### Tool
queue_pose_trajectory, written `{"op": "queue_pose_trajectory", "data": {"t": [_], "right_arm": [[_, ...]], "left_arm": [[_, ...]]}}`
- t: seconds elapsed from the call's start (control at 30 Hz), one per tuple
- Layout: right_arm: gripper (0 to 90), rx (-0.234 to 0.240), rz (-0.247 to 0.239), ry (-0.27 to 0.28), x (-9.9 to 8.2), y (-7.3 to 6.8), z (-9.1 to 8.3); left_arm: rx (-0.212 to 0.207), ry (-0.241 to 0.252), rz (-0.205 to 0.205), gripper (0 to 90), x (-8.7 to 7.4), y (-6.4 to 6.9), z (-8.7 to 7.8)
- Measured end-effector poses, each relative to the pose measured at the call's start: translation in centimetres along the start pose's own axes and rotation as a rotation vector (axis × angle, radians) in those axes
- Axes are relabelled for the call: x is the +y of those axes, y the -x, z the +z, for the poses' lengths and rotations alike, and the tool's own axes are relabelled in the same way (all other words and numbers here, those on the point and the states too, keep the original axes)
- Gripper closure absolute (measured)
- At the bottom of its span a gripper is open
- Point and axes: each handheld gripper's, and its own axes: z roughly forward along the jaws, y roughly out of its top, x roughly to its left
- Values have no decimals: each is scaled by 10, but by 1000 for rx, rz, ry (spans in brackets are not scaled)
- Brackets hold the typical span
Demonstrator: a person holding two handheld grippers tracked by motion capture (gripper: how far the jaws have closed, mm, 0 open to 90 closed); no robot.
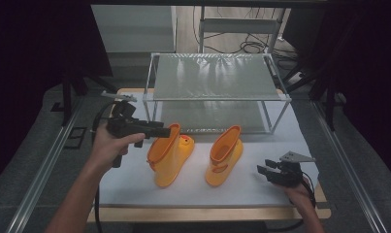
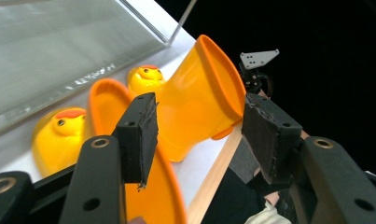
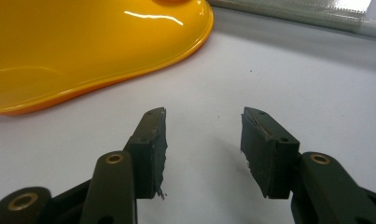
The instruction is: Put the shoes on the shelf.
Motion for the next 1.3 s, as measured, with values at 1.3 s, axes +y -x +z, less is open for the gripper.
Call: {"op": "queue_pose_trajectory", "data": {"t": [1.3], "right_arm": [[505, -12, 18, -12, -2, 2, 1]], "left_arm": [[2, -300, 43, 458, 56, 36, 119]]}}
